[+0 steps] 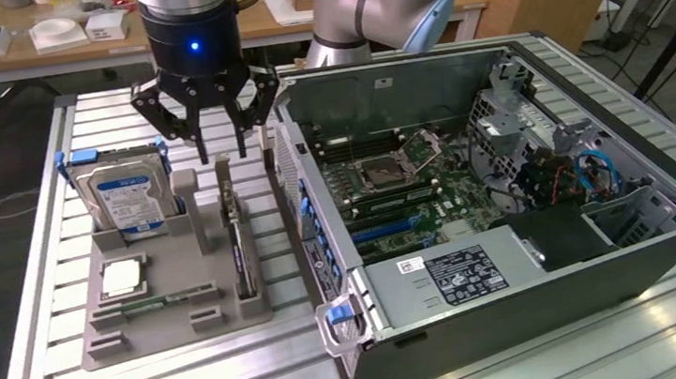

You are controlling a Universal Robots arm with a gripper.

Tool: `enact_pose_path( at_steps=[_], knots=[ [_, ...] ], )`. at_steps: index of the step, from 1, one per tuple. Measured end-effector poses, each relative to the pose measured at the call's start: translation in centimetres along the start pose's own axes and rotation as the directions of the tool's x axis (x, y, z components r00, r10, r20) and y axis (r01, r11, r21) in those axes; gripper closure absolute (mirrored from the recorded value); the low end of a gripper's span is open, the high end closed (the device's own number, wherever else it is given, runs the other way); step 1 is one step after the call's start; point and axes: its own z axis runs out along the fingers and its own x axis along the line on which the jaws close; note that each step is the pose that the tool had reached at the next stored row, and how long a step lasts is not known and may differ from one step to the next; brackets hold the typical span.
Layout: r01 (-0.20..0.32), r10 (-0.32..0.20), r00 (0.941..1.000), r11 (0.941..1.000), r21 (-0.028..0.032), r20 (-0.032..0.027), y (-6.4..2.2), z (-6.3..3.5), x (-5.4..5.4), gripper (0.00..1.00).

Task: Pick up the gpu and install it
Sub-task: 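Pick up the gpu and move the gpu toward the slot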

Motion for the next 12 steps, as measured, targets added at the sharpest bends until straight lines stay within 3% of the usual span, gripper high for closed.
enact_pose_path(
  at_steps=[12],
  knots=[
    [0.000, 0.000, 1.0000, 1.0000, 0.0006, 0.0001, -0.06, 1.39, 0.0, 0.53]
  ],
)
